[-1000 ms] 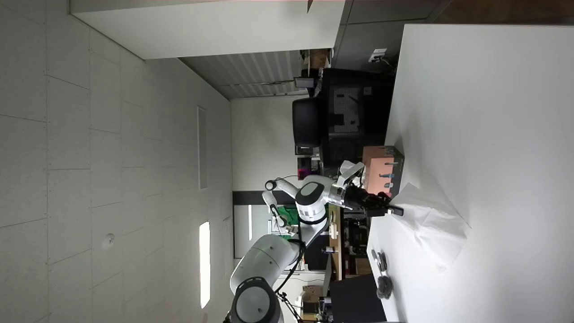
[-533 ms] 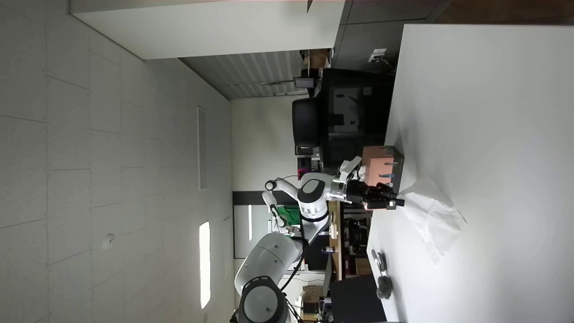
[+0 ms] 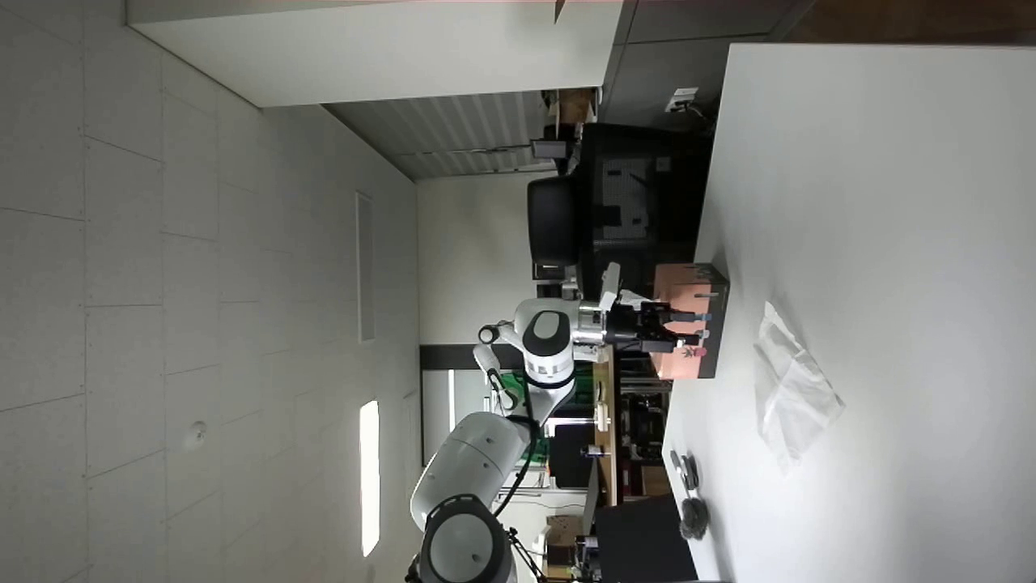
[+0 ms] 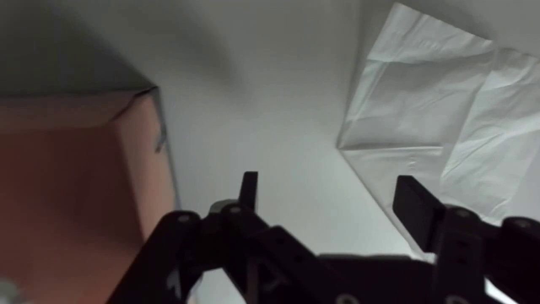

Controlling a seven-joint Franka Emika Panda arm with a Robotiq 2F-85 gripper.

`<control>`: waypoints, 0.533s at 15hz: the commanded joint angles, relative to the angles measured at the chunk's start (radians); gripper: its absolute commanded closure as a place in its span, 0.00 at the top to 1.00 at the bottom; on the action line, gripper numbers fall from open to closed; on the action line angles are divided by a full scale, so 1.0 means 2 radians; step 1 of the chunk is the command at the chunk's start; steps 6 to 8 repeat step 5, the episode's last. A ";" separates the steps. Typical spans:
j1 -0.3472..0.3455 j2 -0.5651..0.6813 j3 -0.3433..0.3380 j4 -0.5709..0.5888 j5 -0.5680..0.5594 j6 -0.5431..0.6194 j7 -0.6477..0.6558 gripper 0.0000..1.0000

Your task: Put a tissue on the table

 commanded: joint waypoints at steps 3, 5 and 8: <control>-0.006 -0.013 0.006 -0.003 0.024 0.049 0.008 1.00; -0.006 -0.019 0.006 -0.006 0.030 0.054 0.011 1.00; -0.006 -0.019 0.006 -0.006 0.030 0.054 0.011 1.00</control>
